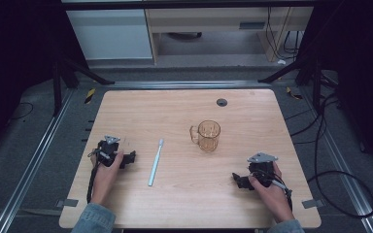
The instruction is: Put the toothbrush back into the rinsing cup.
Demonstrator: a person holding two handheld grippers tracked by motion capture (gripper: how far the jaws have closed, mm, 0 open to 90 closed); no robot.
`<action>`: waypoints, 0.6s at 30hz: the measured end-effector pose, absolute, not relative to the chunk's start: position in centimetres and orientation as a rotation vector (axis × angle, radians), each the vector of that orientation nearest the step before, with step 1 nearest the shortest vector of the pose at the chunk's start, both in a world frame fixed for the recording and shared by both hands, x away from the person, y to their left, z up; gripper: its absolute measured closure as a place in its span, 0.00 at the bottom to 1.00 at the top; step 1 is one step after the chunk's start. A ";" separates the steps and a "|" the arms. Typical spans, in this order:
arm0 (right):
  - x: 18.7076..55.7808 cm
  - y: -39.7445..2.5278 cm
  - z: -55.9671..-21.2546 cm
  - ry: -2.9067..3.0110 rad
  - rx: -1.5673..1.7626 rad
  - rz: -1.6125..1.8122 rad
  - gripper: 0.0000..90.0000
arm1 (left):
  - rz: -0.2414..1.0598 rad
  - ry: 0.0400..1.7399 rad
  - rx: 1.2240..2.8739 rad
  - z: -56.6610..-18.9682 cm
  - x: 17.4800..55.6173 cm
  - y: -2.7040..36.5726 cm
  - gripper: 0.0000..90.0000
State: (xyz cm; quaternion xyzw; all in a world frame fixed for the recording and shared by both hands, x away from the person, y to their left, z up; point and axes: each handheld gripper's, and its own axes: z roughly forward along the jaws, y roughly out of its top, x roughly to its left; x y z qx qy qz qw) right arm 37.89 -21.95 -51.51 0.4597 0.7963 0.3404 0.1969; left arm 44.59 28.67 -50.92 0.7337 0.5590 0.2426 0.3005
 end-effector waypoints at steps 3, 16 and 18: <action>37.9 -21.9 -51.5 2.230 1.287 0.953 0.00 | 0.647 1.480 1.950 -50.9 44.5 28.7 0.00; 37.9 -22.0 -51.5 2.230 1.287 0.953 0.00 | 0.670 1.416 1.903 -47.1 42.7 27.8 0.06; 37.9 -22.0 -51.5 2.230 1.286 0.953 0.00 | 0.713 1.411 1.893 -46.4 42.3 27.6 0.06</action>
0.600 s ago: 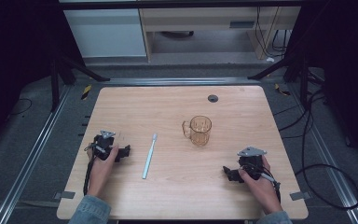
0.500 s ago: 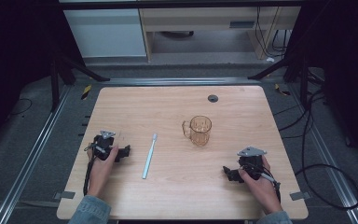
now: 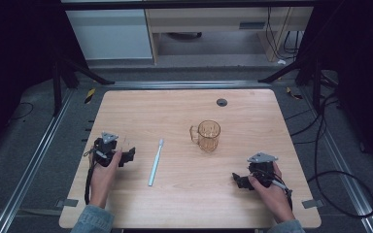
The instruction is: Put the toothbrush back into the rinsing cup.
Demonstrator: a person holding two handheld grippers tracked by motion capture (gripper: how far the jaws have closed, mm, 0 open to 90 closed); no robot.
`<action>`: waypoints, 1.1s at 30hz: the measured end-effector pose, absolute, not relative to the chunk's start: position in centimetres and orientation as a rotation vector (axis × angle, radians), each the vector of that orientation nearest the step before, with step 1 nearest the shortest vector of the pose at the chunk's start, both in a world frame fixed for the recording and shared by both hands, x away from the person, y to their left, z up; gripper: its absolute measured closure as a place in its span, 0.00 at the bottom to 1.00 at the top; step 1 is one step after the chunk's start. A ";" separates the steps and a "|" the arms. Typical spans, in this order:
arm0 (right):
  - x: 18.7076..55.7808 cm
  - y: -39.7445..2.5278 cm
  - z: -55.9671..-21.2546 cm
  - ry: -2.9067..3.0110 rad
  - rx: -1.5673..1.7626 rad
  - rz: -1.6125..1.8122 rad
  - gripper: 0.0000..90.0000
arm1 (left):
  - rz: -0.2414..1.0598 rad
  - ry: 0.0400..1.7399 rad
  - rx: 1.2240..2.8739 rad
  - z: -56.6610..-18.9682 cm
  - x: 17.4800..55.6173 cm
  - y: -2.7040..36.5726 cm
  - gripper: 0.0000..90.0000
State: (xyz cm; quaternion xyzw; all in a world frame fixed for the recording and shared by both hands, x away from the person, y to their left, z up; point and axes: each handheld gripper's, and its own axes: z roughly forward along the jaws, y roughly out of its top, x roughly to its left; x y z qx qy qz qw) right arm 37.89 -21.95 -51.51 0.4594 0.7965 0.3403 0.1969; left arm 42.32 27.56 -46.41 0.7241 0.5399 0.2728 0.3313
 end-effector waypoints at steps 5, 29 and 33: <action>37.9 -21.9 -51.5 2.225 1.284 0.951 0.01 | 0.805 1.362 1.884 -44.9 41.3 26.6 0.03; 37.9 -21.9 -51.5 2.225 1.288 0.953 0.00 | 0.554 0.977 2.407 -40.7 42.4 17.0 0.06; 37.9 -21.9 -51.5 2.226 1.288 0.952 0.00 | 0.552 0.983 2.499 -41.3 43.0 16.2 0.05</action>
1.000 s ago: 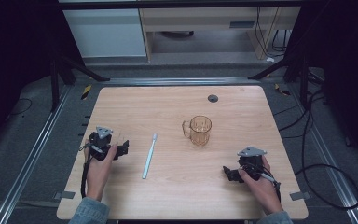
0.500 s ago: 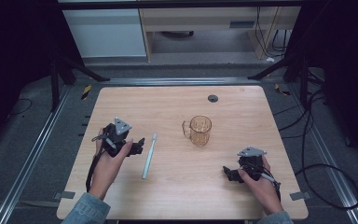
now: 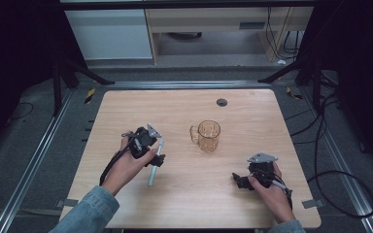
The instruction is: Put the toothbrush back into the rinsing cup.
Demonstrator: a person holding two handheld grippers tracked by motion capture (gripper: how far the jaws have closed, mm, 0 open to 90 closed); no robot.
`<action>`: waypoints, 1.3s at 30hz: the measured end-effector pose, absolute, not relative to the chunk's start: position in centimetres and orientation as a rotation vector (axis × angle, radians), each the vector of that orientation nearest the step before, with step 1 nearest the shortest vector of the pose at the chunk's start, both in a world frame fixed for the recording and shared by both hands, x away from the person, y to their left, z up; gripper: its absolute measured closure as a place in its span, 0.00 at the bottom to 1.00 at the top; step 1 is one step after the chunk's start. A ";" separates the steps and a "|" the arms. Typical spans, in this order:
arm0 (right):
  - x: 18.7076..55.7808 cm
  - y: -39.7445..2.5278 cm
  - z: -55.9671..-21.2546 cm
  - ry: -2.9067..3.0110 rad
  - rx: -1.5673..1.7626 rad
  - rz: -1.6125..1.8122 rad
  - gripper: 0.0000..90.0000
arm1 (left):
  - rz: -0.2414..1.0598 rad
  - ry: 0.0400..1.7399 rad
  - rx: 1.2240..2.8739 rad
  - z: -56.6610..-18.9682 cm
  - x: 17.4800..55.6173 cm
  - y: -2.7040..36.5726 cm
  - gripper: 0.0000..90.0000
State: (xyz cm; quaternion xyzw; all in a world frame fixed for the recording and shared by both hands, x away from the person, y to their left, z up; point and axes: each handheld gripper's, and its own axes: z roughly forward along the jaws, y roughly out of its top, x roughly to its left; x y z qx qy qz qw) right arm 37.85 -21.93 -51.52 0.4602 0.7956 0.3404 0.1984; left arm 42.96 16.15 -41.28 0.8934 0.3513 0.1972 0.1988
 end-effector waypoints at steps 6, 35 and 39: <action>37.8 -21.9 -51.5 2.225 1.289 0.953 0.00 | 0.482 0.962 2.579 -41.4 43.5 16.0 0.08; 37.9 -21.9 -51.5 2.226 1.285 0.951 0.00 | 0.308 1.134 2.623 -42.9 46.2 16.5 0.35; 37.9 -21.9 -51.5 2.226 1.287 0.952 0.00 | 0.219 1.201 2.615 -43.8 47.5 16.9 0.50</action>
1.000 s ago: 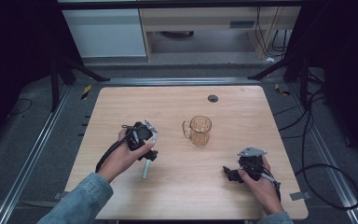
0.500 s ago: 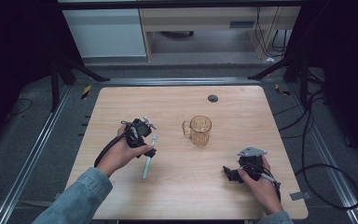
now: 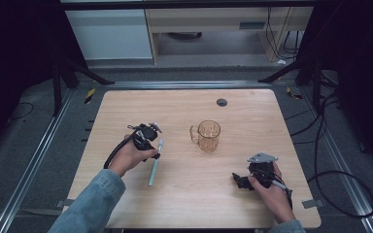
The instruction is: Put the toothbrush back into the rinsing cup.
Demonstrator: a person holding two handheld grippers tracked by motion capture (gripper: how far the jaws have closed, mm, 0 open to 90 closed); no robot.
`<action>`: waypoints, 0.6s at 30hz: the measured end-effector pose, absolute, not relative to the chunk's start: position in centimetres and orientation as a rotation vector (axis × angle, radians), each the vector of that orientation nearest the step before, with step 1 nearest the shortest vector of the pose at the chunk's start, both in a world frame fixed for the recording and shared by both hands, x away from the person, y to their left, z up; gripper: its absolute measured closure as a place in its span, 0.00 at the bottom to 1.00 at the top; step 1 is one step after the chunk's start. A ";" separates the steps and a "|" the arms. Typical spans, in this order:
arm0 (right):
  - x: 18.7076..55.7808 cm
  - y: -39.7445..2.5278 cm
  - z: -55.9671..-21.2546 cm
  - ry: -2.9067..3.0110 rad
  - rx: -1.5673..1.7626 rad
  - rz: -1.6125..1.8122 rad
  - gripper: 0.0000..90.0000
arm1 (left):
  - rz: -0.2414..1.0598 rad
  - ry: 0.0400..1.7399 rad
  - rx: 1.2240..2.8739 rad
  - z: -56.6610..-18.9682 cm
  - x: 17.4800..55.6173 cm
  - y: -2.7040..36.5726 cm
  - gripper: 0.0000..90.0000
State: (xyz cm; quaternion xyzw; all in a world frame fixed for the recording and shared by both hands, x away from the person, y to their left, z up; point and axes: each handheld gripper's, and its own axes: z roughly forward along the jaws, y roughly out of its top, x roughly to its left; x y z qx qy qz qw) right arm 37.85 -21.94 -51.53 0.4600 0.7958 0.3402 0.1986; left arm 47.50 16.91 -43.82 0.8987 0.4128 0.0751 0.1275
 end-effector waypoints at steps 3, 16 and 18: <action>37.9 -21.9 -51.5 2.226 1.283 0.951 0.00 | 0.215 1.214 2.620 -44.0 47.7 16.8 0.55; 37.9 -21.9 -51.5 2.226 1.284 0.951 0.00 | 0.133 1.311 2.604 -45.2 48.5 15.8 0.63; 37.8 -21.9 -51.5 2.226 1.291 0.954 0.00 | 0.117 1.325 2.601 -45.5 48.5 15.6 0.63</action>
